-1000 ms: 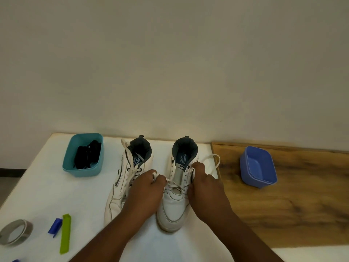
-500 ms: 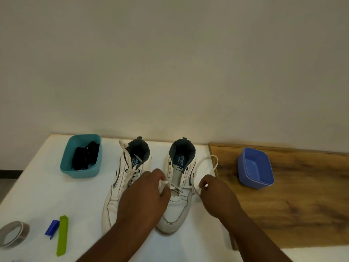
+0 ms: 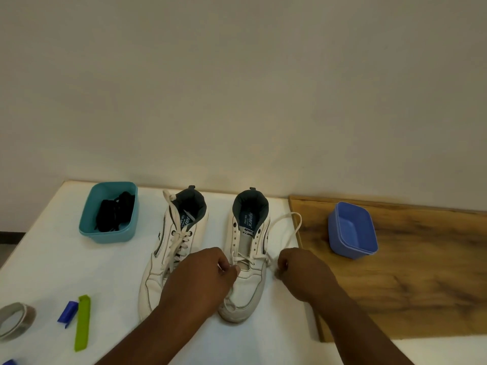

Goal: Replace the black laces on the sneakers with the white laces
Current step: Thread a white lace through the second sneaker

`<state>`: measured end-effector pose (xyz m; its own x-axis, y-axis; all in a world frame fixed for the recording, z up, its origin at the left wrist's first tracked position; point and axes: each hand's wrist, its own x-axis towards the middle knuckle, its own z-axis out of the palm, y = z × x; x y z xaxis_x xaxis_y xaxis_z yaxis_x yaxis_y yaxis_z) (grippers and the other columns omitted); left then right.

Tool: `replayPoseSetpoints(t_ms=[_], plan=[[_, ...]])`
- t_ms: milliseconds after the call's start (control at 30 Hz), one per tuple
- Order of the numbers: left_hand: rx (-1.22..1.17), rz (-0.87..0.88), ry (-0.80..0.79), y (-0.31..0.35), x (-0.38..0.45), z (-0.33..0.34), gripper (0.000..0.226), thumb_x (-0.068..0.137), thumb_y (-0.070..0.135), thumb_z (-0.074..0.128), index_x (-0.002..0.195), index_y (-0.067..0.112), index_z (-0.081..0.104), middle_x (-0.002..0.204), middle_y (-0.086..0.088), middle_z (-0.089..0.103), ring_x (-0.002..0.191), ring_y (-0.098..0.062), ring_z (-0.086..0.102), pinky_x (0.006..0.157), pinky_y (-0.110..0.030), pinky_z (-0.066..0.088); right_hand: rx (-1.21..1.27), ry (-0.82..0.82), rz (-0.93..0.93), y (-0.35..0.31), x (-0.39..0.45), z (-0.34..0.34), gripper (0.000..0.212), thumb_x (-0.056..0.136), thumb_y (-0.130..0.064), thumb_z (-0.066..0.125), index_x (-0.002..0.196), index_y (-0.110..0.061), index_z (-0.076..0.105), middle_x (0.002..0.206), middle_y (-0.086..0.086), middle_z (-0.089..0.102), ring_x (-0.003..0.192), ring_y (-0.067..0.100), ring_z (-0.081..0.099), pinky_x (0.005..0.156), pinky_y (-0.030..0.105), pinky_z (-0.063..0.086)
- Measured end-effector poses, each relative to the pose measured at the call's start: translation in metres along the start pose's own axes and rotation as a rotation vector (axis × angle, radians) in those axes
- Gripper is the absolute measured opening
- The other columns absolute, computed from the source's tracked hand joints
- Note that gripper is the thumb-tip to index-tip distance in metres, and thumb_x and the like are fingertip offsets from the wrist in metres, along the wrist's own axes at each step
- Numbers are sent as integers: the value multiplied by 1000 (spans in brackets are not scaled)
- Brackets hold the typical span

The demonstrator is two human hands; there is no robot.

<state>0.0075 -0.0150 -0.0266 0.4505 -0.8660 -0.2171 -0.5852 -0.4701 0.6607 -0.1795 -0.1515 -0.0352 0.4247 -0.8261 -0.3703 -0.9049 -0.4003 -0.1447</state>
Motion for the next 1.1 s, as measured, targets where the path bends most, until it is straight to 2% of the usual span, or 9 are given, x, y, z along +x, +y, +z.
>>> replayPoseSetpoints(t_ms=[100,133,200,300,500,667,767,967,1100], plan=[[4,29,69,3,-1,-4,24,90,59,60,99,37,57,88,17,65,76,1,60,68,-21,48,655,105,51,-13,-9,-27,7,100,-23,62,101,-26,56,82,-1,72,71,11,67,65,28,55],[7,43,107,4,-1,-6,23,91,56,59,105,38,55,94,18,63,81,0,59,70,-22,48,847,126,46,-18,-13,-37,17,99,-17,63,107,-28,53,82,-1,75,68,11,69,62,26,55],[-18,49,165,6,0,-8,26,94,52,57,115,37,53,102,18,63,88,-3,60,76,-25,52,1020,168,-7,-24,-21,-49,26,98,-15,65,113,-31,51,84,-2,78,60,9,66,58,23,50],[-10,60,193,8,0,-8,22,98,41,55,118,34,56,101,16,66,88,-5,63,80,-28,55,1074,199,-72,-32,-28,-52,11,100,-18,63,108,-24,62,86,2,78,59,12,62,55,22,47],[81,90,141,6,-2,-9,15,98,41,54,106,34,65,91,16,69,79,-3,64,77,-25,55,926,11,-188,-43,-29,-36,23,103,-16,55,121,-26,67,104,-6,76,87,9,74,77,26,59],[-37,109,239,10,5,-6,25,99,32,57,122,27,63,108,11,68,91,-8,65,86,-29,55,234,401,-301,-47,-24,-28,18,102,-39,56,105,-35,74,95,-13,61,79,4,57,65,22,48],[-52,105,274,11,9,-2,23,101,28,54,121,25,64,106,8,69,93,-7,63,84,-24,51,160,505,-340,-55,-25,-29,17,100,-36,61,97,-31,76,98,-8,52,78,6,50,59,12,30],[-116,80,238,7,15,6,23,102,29,52,122,25,64,109,10,69,95,-4,60,81,-14,38,195,378,-245,-57,-16,-19,25,105,-38,51,114,-32,73,109,-10,68,96,8,60,74,11,32],[-174,50,193,3,18,8,20,101,26,55,118,27,67,109,11,70,94,-3,63,83,-15,45,152,388,-258,-70,-12,-7,24,104,-35,52,107,-31,76,104,-9,58,88,7,52,66,7,28]])
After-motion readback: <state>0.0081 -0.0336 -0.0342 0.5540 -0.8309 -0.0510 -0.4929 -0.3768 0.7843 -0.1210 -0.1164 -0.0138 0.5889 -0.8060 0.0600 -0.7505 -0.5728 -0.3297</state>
